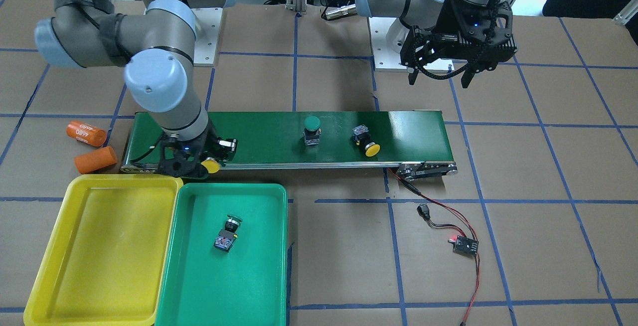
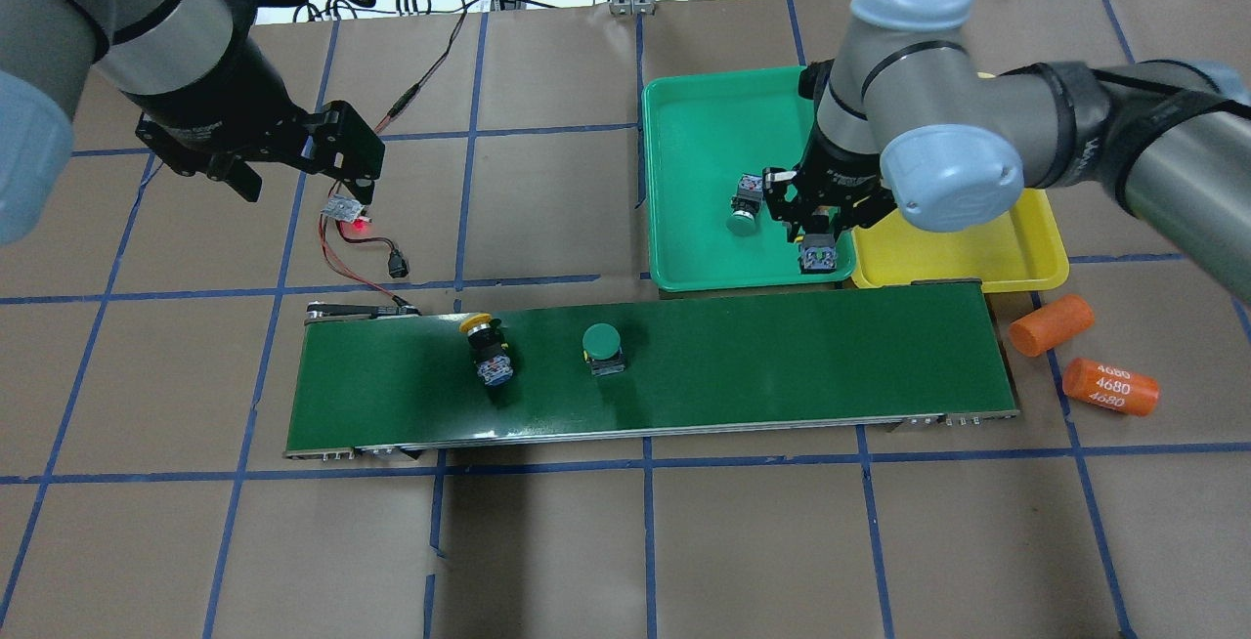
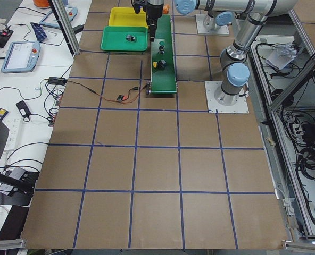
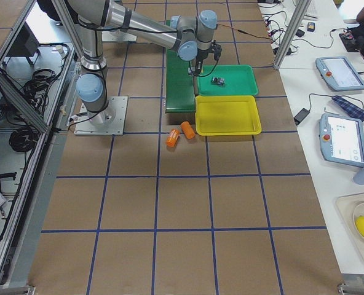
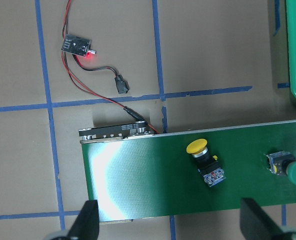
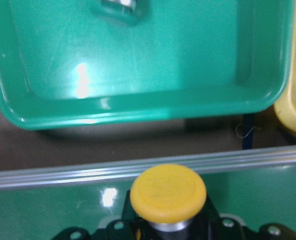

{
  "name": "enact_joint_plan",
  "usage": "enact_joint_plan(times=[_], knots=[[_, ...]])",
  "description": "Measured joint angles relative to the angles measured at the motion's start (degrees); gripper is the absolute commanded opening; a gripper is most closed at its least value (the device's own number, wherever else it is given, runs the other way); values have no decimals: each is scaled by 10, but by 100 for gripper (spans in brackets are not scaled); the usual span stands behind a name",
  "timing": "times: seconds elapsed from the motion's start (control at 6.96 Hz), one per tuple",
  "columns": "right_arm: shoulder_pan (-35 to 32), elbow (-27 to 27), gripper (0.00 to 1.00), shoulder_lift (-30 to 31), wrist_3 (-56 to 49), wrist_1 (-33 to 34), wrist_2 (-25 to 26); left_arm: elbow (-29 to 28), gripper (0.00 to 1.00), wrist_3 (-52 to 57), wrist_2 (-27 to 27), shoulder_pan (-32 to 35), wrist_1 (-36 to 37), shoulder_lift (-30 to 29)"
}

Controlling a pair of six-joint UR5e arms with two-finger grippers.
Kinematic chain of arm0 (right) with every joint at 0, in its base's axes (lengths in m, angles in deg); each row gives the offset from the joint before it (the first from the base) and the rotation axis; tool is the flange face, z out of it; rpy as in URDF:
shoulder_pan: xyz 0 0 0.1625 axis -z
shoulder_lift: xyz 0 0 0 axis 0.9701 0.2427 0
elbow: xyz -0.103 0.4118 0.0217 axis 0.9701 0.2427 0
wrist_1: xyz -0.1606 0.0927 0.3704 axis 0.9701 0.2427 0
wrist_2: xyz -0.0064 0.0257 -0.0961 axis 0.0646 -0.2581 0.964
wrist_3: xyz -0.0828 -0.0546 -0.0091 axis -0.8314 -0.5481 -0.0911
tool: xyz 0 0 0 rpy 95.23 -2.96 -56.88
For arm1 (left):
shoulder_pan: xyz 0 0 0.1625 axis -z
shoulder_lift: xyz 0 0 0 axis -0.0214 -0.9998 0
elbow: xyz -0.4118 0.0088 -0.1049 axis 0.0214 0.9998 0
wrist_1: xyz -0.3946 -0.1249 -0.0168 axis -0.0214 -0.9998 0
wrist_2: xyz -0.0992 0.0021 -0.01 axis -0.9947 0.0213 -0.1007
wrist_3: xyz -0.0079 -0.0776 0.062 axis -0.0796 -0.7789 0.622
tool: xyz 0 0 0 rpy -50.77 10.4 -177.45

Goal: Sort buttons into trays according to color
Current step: 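Carry the yellow-capped button into the yellow tray and open the right gripper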

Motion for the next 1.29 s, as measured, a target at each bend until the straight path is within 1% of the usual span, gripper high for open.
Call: enact_joint_plan(times=[0.14, 0.29, 0.43, 0.57, 0.72, 0.86, 1.01, 1.29], knots=[[33, 29, 0, -11, -39, 4, 12, 1, 100, 0, 0, 0, 0, 2], [57, 54, 0, -36, -79, 8, 19, 2, 100, 0, 0, 1, 1, 3], [69, 74, 0, -63, -99, 12, 22, 1, 100, -1, 0, 1, 1, 2], [75, 86, 2, -83, -107, 17, 25, -1, 100, -2, 1, 1, 1, 4], [80, 89, 20, -96, -111, 22, 30, -3, 100, -2, 2, 0, -1, 4], [88, 90, 51, -106, -115, 27, 35, -8, 100, -2, 3, -3, -5, 3], [100, 89, 100, -118, -124, 34, 37, -14, 100, -2, 2, -4, -11, 0], [115, 87, 100, -132, -136, 46, 36, -18, 100, -3, 1, -5, -16, -2]])
